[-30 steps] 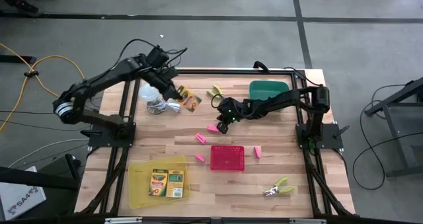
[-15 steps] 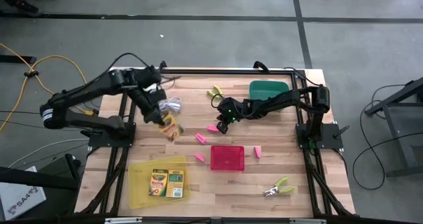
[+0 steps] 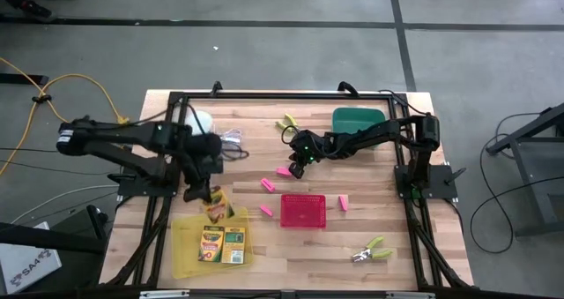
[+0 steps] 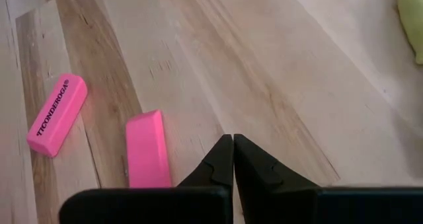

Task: Pick & Place School Supplies
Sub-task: Put the yellow crayon box into the yellow bin

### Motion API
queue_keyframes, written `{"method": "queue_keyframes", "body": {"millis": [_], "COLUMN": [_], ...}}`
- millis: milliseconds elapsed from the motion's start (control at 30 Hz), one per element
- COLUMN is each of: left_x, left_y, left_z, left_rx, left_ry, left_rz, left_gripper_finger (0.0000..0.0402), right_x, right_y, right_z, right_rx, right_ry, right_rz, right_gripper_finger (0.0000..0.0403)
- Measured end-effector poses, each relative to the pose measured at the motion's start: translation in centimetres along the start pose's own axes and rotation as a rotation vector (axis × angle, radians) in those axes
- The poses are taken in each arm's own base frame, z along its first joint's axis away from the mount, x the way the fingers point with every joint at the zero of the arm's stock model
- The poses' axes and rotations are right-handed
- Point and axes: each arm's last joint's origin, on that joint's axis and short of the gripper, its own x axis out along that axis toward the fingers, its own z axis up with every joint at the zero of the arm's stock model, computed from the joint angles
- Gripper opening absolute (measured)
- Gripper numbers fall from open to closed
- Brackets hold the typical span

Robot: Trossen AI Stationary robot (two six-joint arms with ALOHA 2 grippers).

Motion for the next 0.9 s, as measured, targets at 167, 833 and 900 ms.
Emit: {"method": "queue_keyframes", "body": {"millis": [167,833,900], "left_x": [3.2,11.1,11.5], "left_y": [0.8,4.7,4.6], "left_z": [-0.8,-4.0,-4.2], "left_rx": [0.018,-0.089,-0.088], "left_ry": [0.053,0.080,0.083], "left_rz": [-0.043,-0.236,-0.252], "left_gripper_finger": [0.0029,0.0029,0.0029], "right_x": [0.0,0.0,0.0], "right_y": [0.0,0.0,0.0], "right_z": [0.0,0.0,0.0], "right_rx": [0.000,0.004,0.004], "right_ry": [0.000,0.000,0.000], "right_rz": [0.000,0.000,0.000], "right_gripper_finger": [0.0002,0.0002,0.0002]}}
